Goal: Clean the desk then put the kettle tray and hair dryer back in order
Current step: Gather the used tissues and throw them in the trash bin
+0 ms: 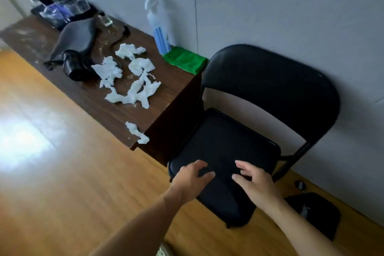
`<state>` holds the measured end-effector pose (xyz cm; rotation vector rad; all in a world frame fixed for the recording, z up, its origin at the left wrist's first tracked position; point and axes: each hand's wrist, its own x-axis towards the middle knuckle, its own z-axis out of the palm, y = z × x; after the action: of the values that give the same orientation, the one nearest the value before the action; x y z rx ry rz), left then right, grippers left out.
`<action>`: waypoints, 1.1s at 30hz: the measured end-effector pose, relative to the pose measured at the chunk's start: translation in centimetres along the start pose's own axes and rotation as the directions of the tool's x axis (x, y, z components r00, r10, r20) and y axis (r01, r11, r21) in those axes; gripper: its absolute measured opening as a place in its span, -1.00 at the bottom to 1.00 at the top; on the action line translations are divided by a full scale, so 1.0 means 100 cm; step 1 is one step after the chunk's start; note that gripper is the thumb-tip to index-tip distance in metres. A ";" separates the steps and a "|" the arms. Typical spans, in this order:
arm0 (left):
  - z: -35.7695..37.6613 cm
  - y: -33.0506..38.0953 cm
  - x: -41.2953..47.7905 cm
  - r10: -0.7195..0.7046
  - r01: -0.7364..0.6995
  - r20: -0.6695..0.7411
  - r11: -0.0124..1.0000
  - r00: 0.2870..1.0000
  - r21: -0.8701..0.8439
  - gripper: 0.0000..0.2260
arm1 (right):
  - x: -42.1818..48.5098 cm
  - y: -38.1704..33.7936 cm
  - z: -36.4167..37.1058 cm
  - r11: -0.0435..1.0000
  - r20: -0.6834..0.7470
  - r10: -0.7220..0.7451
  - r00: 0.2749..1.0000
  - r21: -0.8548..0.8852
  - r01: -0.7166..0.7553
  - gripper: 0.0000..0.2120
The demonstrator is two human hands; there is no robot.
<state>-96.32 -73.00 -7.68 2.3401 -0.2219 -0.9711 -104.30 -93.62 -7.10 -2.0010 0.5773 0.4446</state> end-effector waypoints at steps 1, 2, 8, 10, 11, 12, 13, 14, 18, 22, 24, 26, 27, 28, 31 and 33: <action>-0.019 -0.011 -0.002 0.008 -0.008 -0.016 1.000 1.000 -0.004 -0.50 | 0.003 -0.017 0.013 1.000 0.002 -0.009 1.000 0.005 0.009 -0.56; -0.038 -0.023 -0.003 0.011 -0.011 -0.030 1.000 0.999 -0.007 -0.50 | 0.006 -0.034 0.027 1.000 0.009 -0.020 1.000 0.007 0.020 -0.56; -0.139 -0.089 0.000 0.001 -0.001 -0.139 1.000 0.990 -0.006 -0.55 | 0.032 -0.119 0.107 0.998 0.036 -0.059 0.998 0.018 0.059 -0.59; -0.169 -0.111 0.001 -0.006 0.007 -0.174 1.000 0.985 0.008 -0.61 | 0.046 -0.146 0.135 0.997 0.057 -0.074 0.996 0.011 0.074 -0.60; -0.182 -0.121 0.003 -0.010 0.012 -0.187 1.000 0.982 0.013 -0.65 | 0.053 -0.158 0.148 0.996 0.069 -0.085 0.994 0.006 0.085 -0.61; -0.193 -0.131 0.005 -0.017 0.019 -0.196 1.000 0.980 0.010 -0.70 | 0.059 -0.170 0.160 0.994 0.078 -0.105 0.991 -0.004 0.105 -0.60; -0.202 -0.138 0.007 -0.025 0.026 -0.202 1.000 0.979 0.002 -0.74 | 0.066 -0.182 0.171 0.991 0.078 -0.129 0.989 -0.020 0.131 -0.60; -0.210 -0.144 0.010 -0.032 0.031 -0.210 0.999 0.977 -0.007 -0.78 | 0.073 -0.192 0.181 0.986 0.067 -0.158 0.985 -0.040 0.160 -0.59; -0.236 -0.158 0.029 -0.021 0.024 -0.220 1.000 0.975 0.012 -0.79 | 0.108 -0.223 0.209 0.941 0.030 -0.276 0.961 -0.194 0.276 -0.53; -0.267 -0.168 0.059 -0.009 0.027 -0.214 0.996 0.977 0.081 -0.71 | 0.145 -0.241 0.224 0.834 0.078 -0.397 0.914 -0.386 0.395 -0.47; -0.283 -0.173 0.074 -0.017 0.032 -0.212 0.997 0.977 0.068 -0.70 | 0.162 -0.244 0.229 0.744 0.111 -0.446 0.888 -0.506 0.437 -0.51; -0.300 -0.175 0.090 -0.031 0.045 -0.209 0.997 0.977 0.064 -0.69 | 0.175 -0.244 0.235 0.690 0.133 -0.478 0.868 -0.555 0.465 -0.66; -0.307 -0.177 0.097 -0.033 0.049 -0.210 0.997 0.977 0.068 -0.69 | 0.180 -0.243 0.237 0.677 0.146 -0.481 0.864 -0.564 0.472 -0.76; -0.315 -0.179 0.104 -0.034 0.049 -0.214 0.997 0.976 0.065 -0.69 | 0.185 -0.243 0.239 0.673 0.160 -0.479 0.863 -0.565 0.478 -0.85; -0.337 -0.179 0.120 -0.041 0.057 -0.219 0.996 0.975 0.069 -0.66 | 0.199 -0.249 0.237 0.738 0.137 -0.429 0.893 -0.516 0.434 -0.96; -0.348 -0.180 0.131 -0.042 0.065 -0.235 0.994 0.971 0.088 -0.62 | 0.208 -0.257 0.234 0.799 0.091 -0.394 0.915 -0.459 0.389 -0.93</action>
<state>-64.11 -47.13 -6.37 2.5339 -0.1135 -0.7146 -74.31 -66.66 -10.73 -2.5134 0.0360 0.3360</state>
